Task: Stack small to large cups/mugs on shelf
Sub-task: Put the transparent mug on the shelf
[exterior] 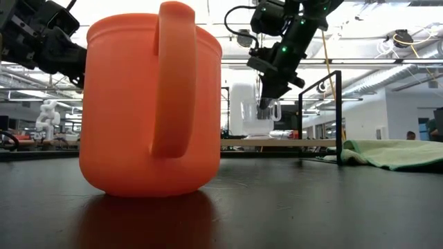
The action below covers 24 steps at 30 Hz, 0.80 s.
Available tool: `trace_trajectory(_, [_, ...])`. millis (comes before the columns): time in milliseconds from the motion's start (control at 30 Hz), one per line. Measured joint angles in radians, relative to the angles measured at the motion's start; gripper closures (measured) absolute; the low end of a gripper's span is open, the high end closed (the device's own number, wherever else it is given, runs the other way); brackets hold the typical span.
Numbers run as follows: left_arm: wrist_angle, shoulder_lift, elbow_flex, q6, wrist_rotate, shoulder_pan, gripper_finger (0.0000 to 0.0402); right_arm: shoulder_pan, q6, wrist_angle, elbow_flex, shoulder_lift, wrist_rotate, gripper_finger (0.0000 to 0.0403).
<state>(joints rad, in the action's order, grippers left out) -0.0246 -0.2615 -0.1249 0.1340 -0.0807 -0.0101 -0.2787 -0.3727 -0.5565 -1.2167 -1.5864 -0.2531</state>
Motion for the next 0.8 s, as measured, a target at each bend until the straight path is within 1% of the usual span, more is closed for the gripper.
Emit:
trace_trajectory(467, [-0.003,0.0,0.0,-0.005,0.0,0.0,0.0376,0.0,-0.057,-0.001,0.0,0.0,-0.004,0.0403])
trace_trajectory(600, [-0.002,0.0,0.0,-0.008,0.0,0.0,0.0376,0.004,-0.061,-0.009,0.0,0.0,-0.038,0.0403])
trace_trajectory(800, [-0.002,0.0,0.0,-0.008,0.0,0.0,0.0376,0.009,-0.04,-0.008,0.0,0.0,-0.035,0.0403])
